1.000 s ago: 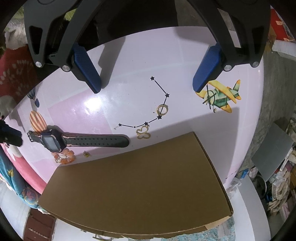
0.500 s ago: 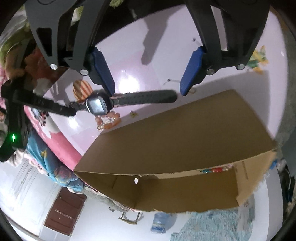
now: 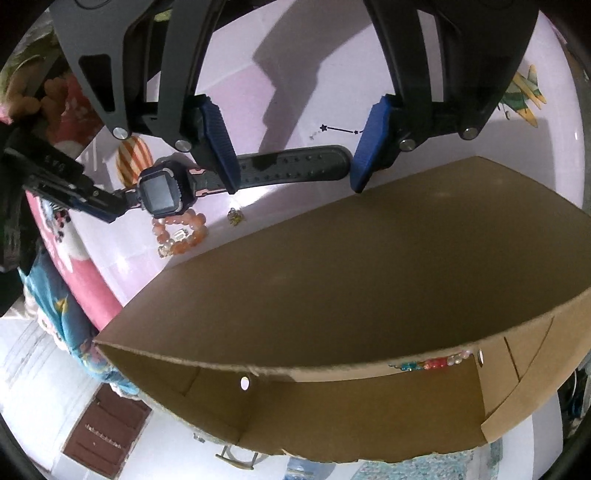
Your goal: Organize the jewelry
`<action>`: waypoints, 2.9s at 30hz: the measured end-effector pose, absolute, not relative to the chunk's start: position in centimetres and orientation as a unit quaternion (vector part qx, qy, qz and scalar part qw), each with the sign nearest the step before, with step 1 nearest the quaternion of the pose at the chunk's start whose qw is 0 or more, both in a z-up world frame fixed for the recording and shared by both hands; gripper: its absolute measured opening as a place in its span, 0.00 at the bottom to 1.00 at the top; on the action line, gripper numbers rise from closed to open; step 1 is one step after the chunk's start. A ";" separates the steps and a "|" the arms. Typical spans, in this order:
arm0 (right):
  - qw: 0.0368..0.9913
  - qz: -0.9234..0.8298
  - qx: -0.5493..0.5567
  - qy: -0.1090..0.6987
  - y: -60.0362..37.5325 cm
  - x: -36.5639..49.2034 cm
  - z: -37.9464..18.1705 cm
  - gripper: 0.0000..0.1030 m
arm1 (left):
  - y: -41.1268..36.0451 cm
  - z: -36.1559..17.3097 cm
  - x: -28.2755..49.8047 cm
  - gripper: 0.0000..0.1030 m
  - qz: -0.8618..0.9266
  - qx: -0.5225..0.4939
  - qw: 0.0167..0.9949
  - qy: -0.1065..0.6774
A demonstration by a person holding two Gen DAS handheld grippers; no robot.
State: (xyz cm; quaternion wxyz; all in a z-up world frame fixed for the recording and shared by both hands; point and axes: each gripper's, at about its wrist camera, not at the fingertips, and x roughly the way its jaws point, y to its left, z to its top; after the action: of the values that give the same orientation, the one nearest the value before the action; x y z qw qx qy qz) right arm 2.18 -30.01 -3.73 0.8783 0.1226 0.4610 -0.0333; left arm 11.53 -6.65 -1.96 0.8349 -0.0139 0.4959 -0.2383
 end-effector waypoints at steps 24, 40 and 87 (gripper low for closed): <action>0.887 -0.035 0.111 0.447 -29.6 1.8 -3.9 0.28 | -1.1 -3.1 12.1 0.56 -0.303 -0.272 0.785 0.468; 0.891 -0.030 0.106 0.441 -29.5 1.7 -3.9 0.28 | -5.8 -4.0 10.6 0.39 -0.282 -0.200 0.791 0.504; 0.876 0.044 0.266 0.399 -31.7 0.4 -3.7 0.21 | -9.7 -3.5 8.2 0.09 -0.215 0.019 0.865 0.452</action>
State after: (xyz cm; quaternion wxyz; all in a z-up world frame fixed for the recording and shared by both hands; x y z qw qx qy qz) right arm 0.45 -31.68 -3.69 0.8764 0.2663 0.3989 0.0441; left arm 8.20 -9.75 -3.47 0.8654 0.0186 0.4522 -0.2149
